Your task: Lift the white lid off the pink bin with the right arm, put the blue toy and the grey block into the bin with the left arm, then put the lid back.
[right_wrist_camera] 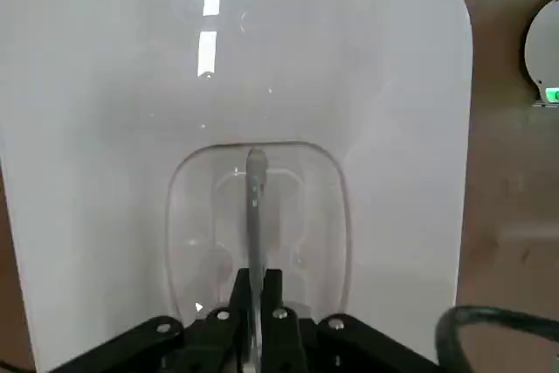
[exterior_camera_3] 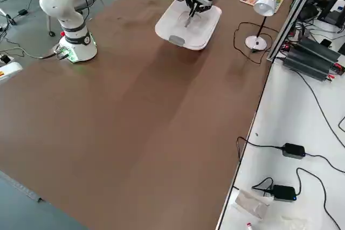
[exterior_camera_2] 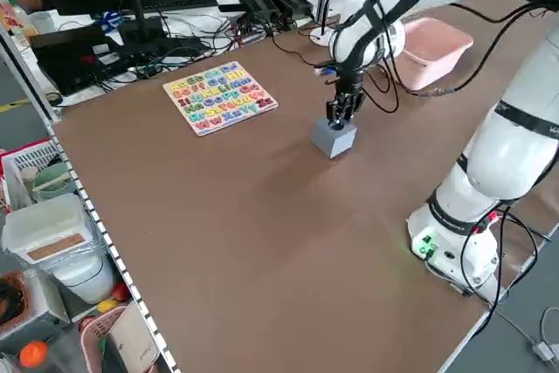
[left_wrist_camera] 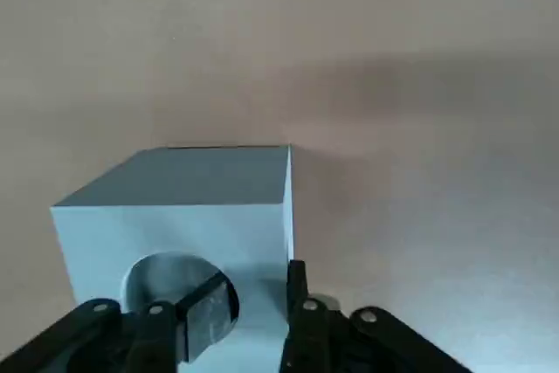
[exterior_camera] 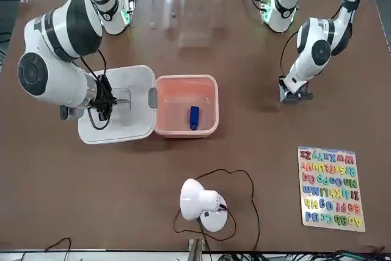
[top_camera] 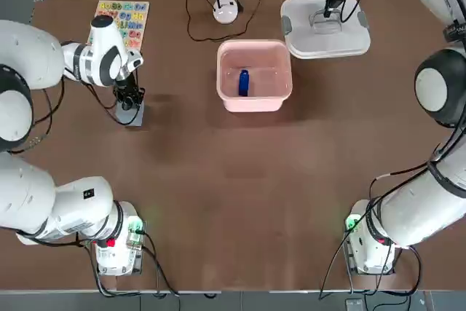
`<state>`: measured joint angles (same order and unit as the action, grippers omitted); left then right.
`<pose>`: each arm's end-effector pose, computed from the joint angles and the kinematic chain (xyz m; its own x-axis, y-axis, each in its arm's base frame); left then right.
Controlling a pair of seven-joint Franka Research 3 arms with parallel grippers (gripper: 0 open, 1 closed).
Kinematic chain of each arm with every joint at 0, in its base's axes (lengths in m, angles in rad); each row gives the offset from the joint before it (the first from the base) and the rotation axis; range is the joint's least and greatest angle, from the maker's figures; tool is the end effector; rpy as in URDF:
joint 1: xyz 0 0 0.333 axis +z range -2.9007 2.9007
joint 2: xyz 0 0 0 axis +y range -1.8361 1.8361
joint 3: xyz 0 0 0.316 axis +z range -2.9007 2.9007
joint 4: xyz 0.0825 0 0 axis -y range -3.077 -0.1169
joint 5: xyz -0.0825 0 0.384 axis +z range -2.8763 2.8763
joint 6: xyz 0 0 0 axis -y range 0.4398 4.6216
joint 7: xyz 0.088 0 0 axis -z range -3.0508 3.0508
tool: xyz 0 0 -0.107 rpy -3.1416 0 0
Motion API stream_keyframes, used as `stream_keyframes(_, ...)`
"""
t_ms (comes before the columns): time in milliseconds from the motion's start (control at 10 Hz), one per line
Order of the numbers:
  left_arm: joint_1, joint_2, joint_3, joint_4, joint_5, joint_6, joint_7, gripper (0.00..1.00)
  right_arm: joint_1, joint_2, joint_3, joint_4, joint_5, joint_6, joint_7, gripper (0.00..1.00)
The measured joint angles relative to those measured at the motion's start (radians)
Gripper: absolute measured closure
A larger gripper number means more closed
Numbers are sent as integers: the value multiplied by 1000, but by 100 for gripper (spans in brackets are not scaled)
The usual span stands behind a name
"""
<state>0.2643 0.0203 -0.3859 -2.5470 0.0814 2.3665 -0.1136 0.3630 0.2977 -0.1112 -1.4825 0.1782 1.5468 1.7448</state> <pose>0.4287 -0.0520 0.2479 0.9789 -0.0654 -0.1934 -0.0781 -0.9952 -0.0590 0.5986 0.1824 0.4894 0.0494 -0.9938 -0.0995 -0.9654 -0.0730 0.2503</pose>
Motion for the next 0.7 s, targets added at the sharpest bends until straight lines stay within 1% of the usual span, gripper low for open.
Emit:
stream_keyframes(100, 0, -5, 0, 66, -2, -80, -4, 72, 0, 0, 0, 0, 0, 0, 0, 93)
stream_keyframes(200, 0, -12, 0, 151, -25, -177, -10, 72, 0, 0, 0, 0, 0, 0, 0, 93)
stream_keyframes(300, 0, -19, 0, 251, -81, -287, -20, 72, 0, 0, 0, 0, 0, 0, 0, 93)
stream_keyframes(400, -3, -24, -1, 360, -157, -396, -60, 72, 0, 0, 0, 0, 0, 0, 0, 93)
stream_keyframes(500, -15, -23, -9, 477, -218, -489, -143, 72, 0, 0, 0, 0, 0, 0, 0, 93)
stream_keyframes(600, -46, -14, -34, 576, -241, -547, -261, 72, 0, 0, 0, 0, 0, 0, 0, 93)
stream_keyframes(700, -87, -2, -66, 643, -245, -570, -376, 72, 0, 0, 0, 0, 0, 0, 0, 93)
